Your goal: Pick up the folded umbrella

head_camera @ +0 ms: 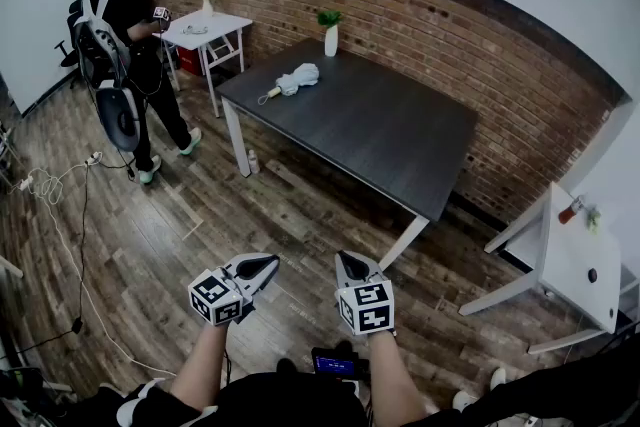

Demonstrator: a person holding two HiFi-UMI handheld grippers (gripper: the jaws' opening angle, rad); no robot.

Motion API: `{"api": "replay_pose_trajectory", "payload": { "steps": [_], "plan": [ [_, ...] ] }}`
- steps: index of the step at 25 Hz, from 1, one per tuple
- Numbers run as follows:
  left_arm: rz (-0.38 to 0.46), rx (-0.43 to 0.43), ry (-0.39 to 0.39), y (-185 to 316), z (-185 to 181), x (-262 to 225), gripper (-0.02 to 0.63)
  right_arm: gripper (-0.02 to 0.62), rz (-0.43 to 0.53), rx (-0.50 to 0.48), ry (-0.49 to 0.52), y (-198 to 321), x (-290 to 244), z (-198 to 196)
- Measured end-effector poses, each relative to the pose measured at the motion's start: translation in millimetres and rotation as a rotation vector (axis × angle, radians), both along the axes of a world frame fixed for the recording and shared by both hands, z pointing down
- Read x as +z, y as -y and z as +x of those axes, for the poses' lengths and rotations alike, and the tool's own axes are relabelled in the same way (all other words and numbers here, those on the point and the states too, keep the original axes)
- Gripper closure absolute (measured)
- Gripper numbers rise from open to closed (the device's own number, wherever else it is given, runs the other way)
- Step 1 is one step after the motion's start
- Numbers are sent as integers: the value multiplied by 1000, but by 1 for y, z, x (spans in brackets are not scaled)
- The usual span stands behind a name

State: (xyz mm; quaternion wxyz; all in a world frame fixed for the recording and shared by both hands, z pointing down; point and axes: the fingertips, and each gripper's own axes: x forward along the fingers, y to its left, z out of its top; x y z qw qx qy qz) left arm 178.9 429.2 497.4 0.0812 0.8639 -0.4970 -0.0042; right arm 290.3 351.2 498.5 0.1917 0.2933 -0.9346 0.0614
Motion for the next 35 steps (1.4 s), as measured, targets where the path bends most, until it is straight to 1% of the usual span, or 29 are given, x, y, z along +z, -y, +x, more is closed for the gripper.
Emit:
{"api": "replay_pose_trajectory", "payload": {
  "steps": [7, 13, 18, 25, 29, 35],
  "plan": [
    [0, 1, 0, -3, 1, 2, 604, 588, 15, -13, -9, -6, -2, -5],
    [-2, -2, -9, 2, 3, 2, 604, 588, 6, -6, -13, -3, 1, -5],
    [-24, 0, 14, 19, 7, -1, 604, 586, 16, -19, -40, 8, -1, -9],
    [-13, 2, 61, 73, 17, -33, 604, 586, 65, -41, -18, 52, -34, -15],
    [-5, 1, 69, 104, 25, -53, 604, 586, 76, -42, 3, 86, -54, -19],
    [-9, -11, 64, 142, 40, -64, 604, 588, 69, -63, 22, 128, -66, -14]
  ]
}}
